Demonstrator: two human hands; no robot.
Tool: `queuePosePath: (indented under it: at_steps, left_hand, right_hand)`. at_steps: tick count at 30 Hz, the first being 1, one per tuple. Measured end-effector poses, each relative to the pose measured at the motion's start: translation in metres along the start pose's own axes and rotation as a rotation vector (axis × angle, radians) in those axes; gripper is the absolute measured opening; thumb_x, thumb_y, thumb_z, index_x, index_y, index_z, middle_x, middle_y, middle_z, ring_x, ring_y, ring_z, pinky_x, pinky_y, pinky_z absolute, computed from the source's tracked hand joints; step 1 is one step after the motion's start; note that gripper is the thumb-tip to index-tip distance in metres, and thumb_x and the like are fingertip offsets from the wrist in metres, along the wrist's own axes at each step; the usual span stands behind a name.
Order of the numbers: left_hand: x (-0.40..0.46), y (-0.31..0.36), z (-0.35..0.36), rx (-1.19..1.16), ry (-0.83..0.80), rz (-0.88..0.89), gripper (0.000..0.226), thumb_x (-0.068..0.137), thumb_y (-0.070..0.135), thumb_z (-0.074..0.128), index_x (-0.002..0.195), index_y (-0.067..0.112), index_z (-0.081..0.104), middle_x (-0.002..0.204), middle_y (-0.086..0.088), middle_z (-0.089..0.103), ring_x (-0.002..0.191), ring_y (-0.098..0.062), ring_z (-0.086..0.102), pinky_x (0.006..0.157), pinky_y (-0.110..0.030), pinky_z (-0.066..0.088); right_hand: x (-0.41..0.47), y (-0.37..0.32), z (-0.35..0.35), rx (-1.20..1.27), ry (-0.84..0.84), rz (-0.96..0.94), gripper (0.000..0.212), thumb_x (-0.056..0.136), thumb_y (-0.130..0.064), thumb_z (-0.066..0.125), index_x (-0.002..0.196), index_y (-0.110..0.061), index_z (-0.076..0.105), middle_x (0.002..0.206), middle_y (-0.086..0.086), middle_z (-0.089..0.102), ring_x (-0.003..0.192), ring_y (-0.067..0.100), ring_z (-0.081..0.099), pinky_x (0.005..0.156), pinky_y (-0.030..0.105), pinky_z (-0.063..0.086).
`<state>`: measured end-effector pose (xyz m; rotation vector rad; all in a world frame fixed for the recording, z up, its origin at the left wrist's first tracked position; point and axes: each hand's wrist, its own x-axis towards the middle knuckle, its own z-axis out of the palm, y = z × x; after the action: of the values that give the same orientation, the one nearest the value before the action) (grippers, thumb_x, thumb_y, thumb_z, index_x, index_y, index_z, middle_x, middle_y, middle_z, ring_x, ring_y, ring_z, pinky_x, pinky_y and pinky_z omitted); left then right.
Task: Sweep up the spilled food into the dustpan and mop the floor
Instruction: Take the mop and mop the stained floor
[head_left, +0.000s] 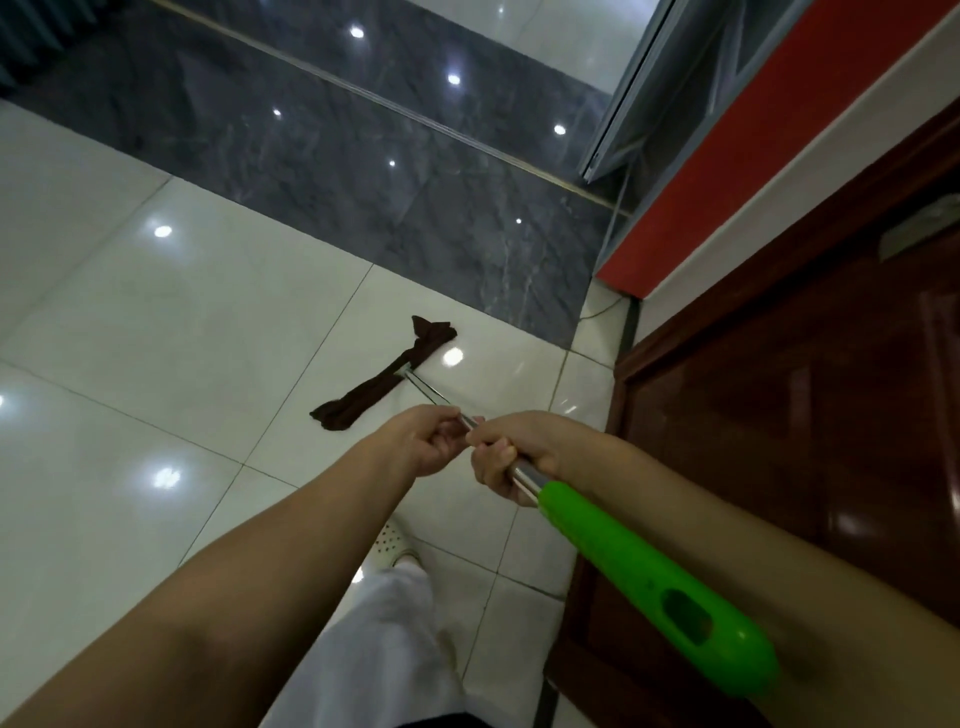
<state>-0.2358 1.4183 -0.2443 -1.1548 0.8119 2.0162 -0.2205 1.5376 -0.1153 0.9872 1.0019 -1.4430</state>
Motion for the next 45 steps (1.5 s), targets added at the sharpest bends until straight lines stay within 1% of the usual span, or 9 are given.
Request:
queuePosePath:
  at_steps: [9, 15, 20, 24, 27, 32, 36, 38, 45]
  left_hand:
    - [0.016, 0.107, 0.021, -0.13, -0.027, -0.016, 0.016, 0.096, 0.003, 0.045, 0.096, -0.011, 0.053, 0.06, -0.027, 0.067, 0.048, -0.032, 0.068, 0.037, -0.034, 0.054]
    - [0.021, 0.147, 0.012, -0.226, -0.019, -0.001, 0.018, 0.097, 0.005, 0.044, 0.103, -0.01, 0.051, 0.079, -0.027, 0.065, 0.05, -0.032, 0.069, 0.042, -0.035, 0.055]
    - [0.03, 0.162, -0.005, -0.322, 0.001, 0.039, 0.016, 0.098, 0.006, 0.043, 0.093, -0.008, 0.05, 0.062, -0.025, 0.067, 0.05, -0.031, 0.068, 0.059, -0.036, 0.056]
    - [0.023, 0.167, -0.01, -0.417, 0.009, 0.106, 0.018, 0.099, 0.003, 0.038, 0.105, -0.011, 0.048, 0.078, -0.028, 0.064, 0.048, -0.033, 0.068, 0.038, -0.035, 0.054]
    - [0.018, 0.17, -0.018, -0.524, 0.025, 0.142, 0.018, 0.099, 0.0, 0.036, 0.102, -0.012, 0.048, 0.072, -0.029, 0.066, 0.048, -0.031, 0.068, 0.039, -0.039, 0.055]
    - [0.003, 0.168, -0.026, -0.721, 0.103, 0.202, 0.026, 0.099, 0.0, 0.036, 0.085, -0.016, 0.052, 0.069, -0.024, 0.065, 0.057, -0.014, 0.056, 0.04, -0.028, 0.054]
    - [-0.003, 0.158, -0.029, -0.849, 0.208, 0.277, 0.027, 0.099, 0.0, 0.037, 0.079, -0.011, 0.05, 0.08, -0.024, 0.058, 0.079, -0.024, 0.06, 0.062, -0.024, 0.053]
    - [-0.003, 0.15, -0.03, -0.887, 0.254, 0.324, 0.026, 0.098, -0.002, 0.037, 0.079, -0.012, 0.051, 0.079, -0.024, 0.058, 0.074, -0.026, 0.061, 0.071, -0.023, 0.051]
    - [-0.007, 0.113, -0.04, -1.091, 0.331, 0.426, 0.03, 0.096, -0.009, 0.029, 0.072, -0.012, 0.046, 0.081, -0.023, 0.054, 0.068, -0.029, 0.059, 0.039, -0.03, 0.054]
  right_hand:
    - [0.006, -0.12, 0.049, -0.264, 0.093, 0.054, 0.005, 0.096, -0.004, 0.045, 0.093, -0.007, 0.047, 0.047, 0.0, 0.036, 0.024, 0.006, 0.032, 0.028, 0.009, 0.026]
    - [0.026, -0.158, 0.074, -0.321, 0.016, 0.108, 0.021, 0.098, -0.004, 0.038, 0.081, -0.014, 0.045, 0.038, 0.001, 0.036, 0.021, 0.004, 0.032, 0.025, 0.007, 0.026]
    - [0.044, -0.172, 0.094, -0.433, 0.028, 0.116, 0.029, 0.097, -0.001, 0.036, 0.098, -0.027, 0.048, 0.038, 0.001, 0.035, 0.022, 0.004, 0.03, 0.023, 0.009, 0.023]
    - [0.055, -0.187, 0.102, -0.53, 0.042, 0.114, 0.038, 0.096, 0.001, 0.038, 0.113, -0.032, 0.044, 0.055, 0.001, 0.032, 0.025, 0.005, 0.03, 0.025, 0.008, 0.022]
    - [0.062, -0.201, 0.111, -0.633, 0.038, 0.14, 0.048, 0.097, 0.0, 0.04, 0.126, -0.037, 0.051, 0.051, 0.001, 0.033, 0.027, 0.005, 0.029, 0.027, 0.007, 0.023]
    - [0.076, -0.213, 0.133, -0.859, -0.033, 0.232, 0.03, 0.097, 0.001, 0.035, 0.09, -0.027, 0.043, 0.041, 0.003, 0.037, 0.024, 0.005, 0.029, 0.023, 0.009, 0.022]
    - [0.088, -0.215, 0.142, -0.93, -0.06, 0.251, 0.032, 0.096, 0.002, 0.037, 0.095, -0.029, 0.045, 0.054, 0.004, 0.038, 0.024, 0.006, 0.03, 0.024, 0.009, 0.022]
    - [0.096, -0.214, 0.144, -0.986, -0.074, 0.27, 0.033, 0.096, 0.003, 0.037, 0.101, -0.029, 0.045, 0.048, 0.004, 0.039, 0.023, 0.006, 0.029, 0.023, 0.008, 0.022]
    - [0.114, -0.19, 0.151, -1.231, -0.142, 0.365, 0.03, 0.095, 0.002, 0.038, 0.089, -0.026, 0.045, 0.051, 0.001, 0.033, 0.024, 0.005, 0.029, 0.024, 0.008, 0.022]
